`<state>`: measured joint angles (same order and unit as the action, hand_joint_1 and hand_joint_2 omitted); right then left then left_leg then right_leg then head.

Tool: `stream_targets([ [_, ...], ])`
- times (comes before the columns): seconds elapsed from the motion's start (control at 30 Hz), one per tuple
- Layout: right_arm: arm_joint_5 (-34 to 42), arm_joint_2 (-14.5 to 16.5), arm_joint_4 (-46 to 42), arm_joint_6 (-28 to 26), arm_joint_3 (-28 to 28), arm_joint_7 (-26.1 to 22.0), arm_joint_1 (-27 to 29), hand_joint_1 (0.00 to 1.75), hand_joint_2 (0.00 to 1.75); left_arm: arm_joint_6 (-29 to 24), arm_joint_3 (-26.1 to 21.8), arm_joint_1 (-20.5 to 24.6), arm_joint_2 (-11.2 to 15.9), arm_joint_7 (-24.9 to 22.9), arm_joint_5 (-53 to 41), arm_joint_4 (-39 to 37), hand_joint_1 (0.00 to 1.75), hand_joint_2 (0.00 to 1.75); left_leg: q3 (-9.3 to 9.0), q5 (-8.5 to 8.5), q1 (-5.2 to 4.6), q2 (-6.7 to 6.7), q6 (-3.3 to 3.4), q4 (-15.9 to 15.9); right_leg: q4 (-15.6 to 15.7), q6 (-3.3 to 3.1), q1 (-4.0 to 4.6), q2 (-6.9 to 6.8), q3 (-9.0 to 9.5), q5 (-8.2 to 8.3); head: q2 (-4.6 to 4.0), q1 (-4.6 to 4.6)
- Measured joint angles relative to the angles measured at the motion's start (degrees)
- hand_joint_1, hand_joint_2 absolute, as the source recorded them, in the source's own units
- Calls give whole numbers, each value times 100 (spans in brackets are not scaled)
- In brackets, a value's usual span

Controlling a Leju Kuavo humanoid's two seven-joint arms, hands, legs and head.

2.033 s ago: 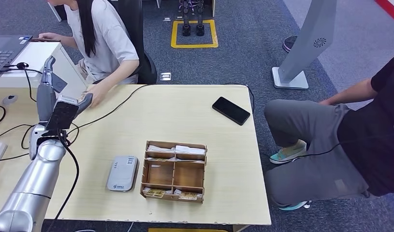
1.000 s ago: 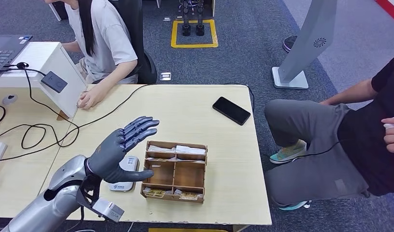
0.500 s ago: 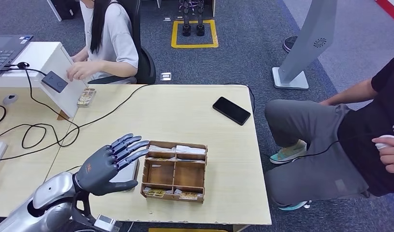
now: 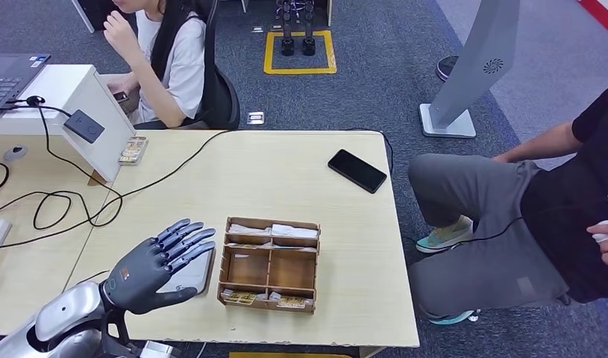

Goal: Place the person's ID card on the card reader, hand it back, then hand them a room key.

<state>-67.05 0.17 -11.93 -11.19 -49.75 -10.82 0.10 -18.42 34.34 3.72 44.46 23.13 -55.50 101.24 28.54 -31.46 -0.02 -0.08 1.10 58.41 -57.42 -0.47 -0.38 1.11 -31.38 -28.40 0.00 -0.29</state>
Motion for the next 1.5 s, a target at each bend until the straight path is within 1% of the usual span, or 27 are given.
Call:
stream_targets([
  [0.13, -29, 1, -1, 0, -28, 2, 1, 0, 175, -39, -109, -286, 41, -31, 44, -2, 0, 175, 1, 0, 0, -1, 0, 0, 0, 0, 1, -1, 0, 0, 0, 1],
  [0.33, -62, 1, -9, -4, -135, 11, 8, 0, 175, -22, -323, -926, 281, -61, -38, 108, 0, 175, 1, 0, 1, 1, 0, 0, 0, 1, 1, 1, -2, -2, 0, -1],
  [0.43, -85, 3, -13, -2, -161, 32, 5, 0, 175, -6, -413, -1159, 333, -52, -94, 201, 0, 175, 2, 0, 1, -5, 0, 0, 0, 3, 1, -4, 0, -5, 0, 2],
  [0.53, -115, 11, -19, -2, -192, 16, 4, 0, 175, 60, -428, -1232, 323, -34, -239, 226, 0, 175, 1, 0, 1, -7, 0, 0, 0, 4, 1, -6, 2, -4, 0, 1],
  [0.73, -174, 22, -28, -2, -277, 6, 0, 0, 175, 25, -420, -1170, 212, -84, -414, 224, 0, 175, -1, 0, 0, -7, 0, 0, 1, 6, 0, -9, 5, -3, 0, 1],
  [0.9, -229, 32, -31, 4, -315, 42, -6, 0, 175, 43, -290, -1029, 44, -52, -399, 178, 0, 175, -1, 0, -1, -7, 0, 0, 2, 6, 0, -9, 4, -4, 0, 1],
  [1.0, -265, 45, -31, 4, -360, 46, -9, 0, 175, 79, -98, -905, -152, -90, -377, 86, 0, 175, -1, 0, -1, -8, 0, 0, 3, 6, 0, -10, 4, -4, 0, 1],
  [1.17, -310, 63, -34, 4, -426, 45, -15, 0, 175, 127, 221, -653, -501, -298, -411, -135, 0, 175, -1, 0, -3, -10, 0, 0, 3, 6, -1, -13, 5, -3, 0, 1],
  [1.33, -357, 74, -46, 16, -456, 36, -21, 0, 175, 218, 460, -443, -805, -384, -352, -345, 0, 175, -1, 0, -4, -12, 0, 1, 4, 6, -1, -14, 4, -3, 0, 0],
  [1.5, -387, 84, -48, 20, -525, 52, -38, 0, 175, 213, 621, -288, -1032, -505, -396, -591, 0, 175, -1, 0, -3, -12, 0, 1, 3, 6, -1, -14, 4, -3, 0, 0],
])
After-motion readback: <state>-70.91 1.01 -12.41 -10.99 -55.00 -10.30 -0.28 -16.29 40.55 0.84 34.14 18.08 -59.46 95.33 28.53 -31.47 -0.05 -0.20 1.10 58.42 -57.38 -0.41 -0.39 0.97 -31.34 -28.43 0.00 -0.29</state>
